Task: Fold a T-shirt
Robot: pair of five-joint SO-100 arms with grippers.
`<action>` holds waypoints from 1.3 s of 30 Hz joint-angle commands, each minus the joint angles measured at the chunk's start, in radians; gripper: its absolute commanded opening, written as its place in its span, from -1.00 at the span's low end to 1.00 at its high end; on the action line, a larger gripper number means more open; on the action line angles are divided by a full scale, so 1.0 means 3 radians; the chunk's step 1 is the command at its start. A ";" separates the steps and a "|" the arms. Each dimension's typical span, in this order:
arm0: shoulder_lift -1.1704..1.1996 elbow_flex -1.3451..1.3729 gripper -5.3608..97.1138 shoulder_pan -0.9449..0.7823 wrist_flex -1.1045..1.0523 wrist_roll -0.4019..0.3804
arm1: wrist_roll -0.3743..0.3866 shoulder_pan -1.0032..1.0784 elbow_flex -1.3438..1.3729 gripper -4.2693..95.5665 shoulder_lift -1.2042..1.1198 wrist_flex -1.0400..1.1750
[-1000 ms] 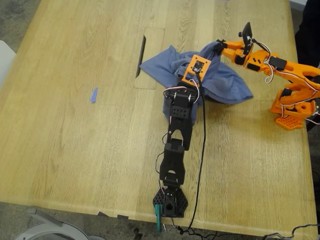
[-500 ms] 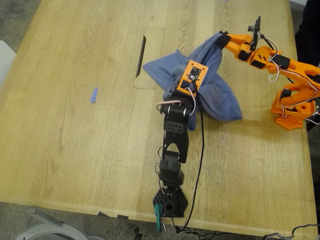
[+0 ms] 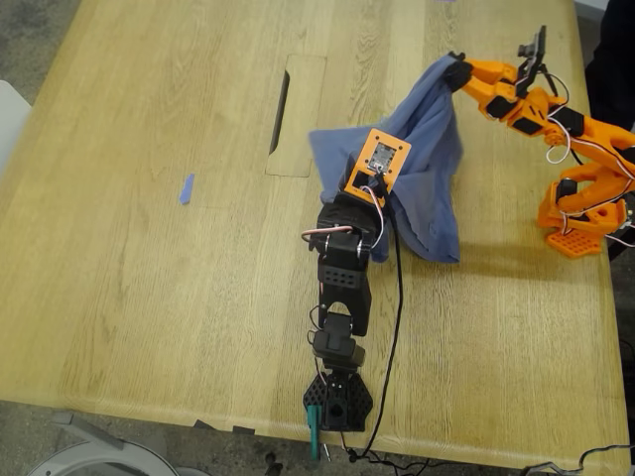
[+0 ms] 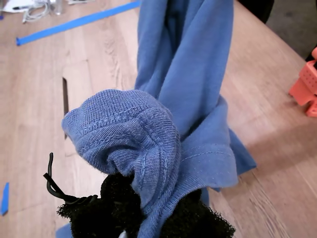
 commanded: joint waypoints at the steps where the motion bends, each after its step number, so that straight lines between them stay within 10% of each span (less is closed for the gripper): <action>1: 0.0373 -0.0230 -0.90 -0.0148 0.0015 0.0020 | -0.0010 -0.0020 -0.0435 -0.91 0.0041 0.0056; 39: 0.0787 -0.0711 -0.90 -0.0506 -0.1099 -0.0123 | -0.0051 0.0056 -0.2030 -0.91 0.0036 0.1222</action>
